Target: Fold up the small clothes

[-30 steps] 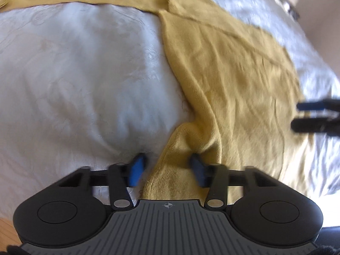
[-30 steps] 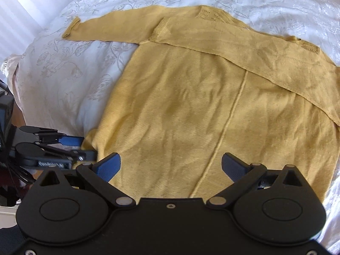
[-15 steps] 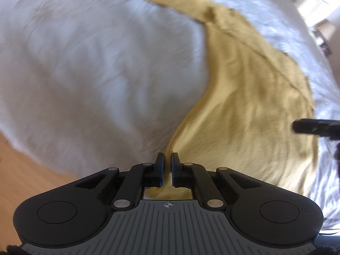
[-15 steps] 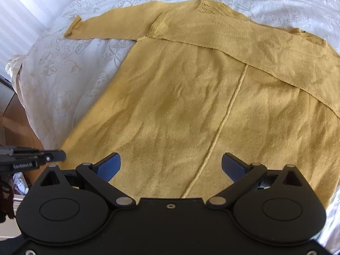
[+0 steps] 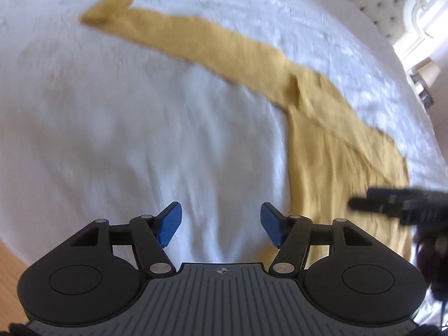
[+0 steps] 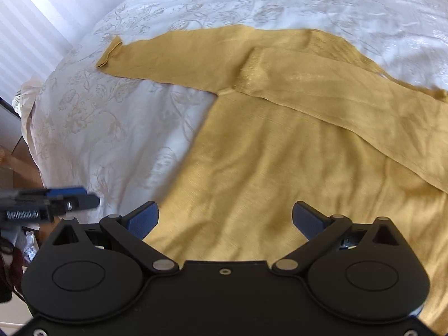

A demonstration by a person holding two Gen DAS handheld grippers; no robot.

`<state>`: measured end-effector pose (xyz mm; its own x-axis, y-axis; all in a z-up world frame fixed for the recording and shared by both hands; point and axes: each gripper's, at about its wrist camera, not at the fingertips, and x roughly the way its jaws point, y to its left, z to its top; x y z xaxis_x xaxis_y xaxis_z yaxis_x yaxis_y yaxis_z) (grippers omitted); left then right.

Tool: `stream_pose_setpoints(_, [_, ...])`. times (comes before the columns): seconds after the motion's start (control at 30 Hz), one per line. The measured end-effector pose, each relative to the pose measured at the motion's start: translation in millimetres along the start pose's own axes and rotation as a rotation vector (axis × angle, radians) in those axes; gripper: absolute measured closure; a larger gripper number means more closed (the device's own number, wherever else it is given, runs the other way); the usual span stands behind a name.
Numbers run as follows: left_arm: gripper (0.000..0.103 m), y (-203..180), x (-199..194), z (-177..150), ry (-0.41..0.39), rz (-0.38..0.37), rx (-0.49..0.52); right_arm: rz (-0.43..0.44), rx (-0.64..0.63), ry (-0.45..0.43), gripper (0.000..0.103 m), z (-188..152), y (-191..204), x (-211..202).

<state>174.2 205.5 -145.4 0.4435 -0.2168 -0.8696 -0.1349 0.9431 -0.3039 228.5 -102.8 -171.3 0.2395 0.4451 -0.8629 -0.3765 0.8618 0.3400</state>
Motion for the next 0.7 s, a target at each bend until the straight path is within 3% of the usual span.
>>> stream_pose_setpoints(0.1, [0.029,16,5,34,-0.031,-0.002,-0.008,-0.032,0.020,0.018,0.001,5,9,12])
stream_pose_setpoints(0.17, [0.016,33,7,57,-0.049,0.001,-0.021,-0.071,0.037,0.035,0.001,5,11,21])
stream_pose_setpoints(0.3, [0.012,73,17,104,-0.090,-0.002,-0.097,-0.151,0.089,0.090,0.001,2,9,41])
stream_pose_setpoints(0.4, [0.009,96,26,135,-0.111,0.047,-0.110,-0.181,0.139,0.117,0.001,-2,6,52])
stream_pose_setpoints(0.6, [0.007,105,46,184,-0.138,0.195,0.078,-0.227,0.210,0.138,0.000,-3,8,64])
stream_pose_setpoints(0.7, [0.007,103,59,199,-0.124,0.226,0.193,-0.244,0.241,0.153,0.000,3,8,70])
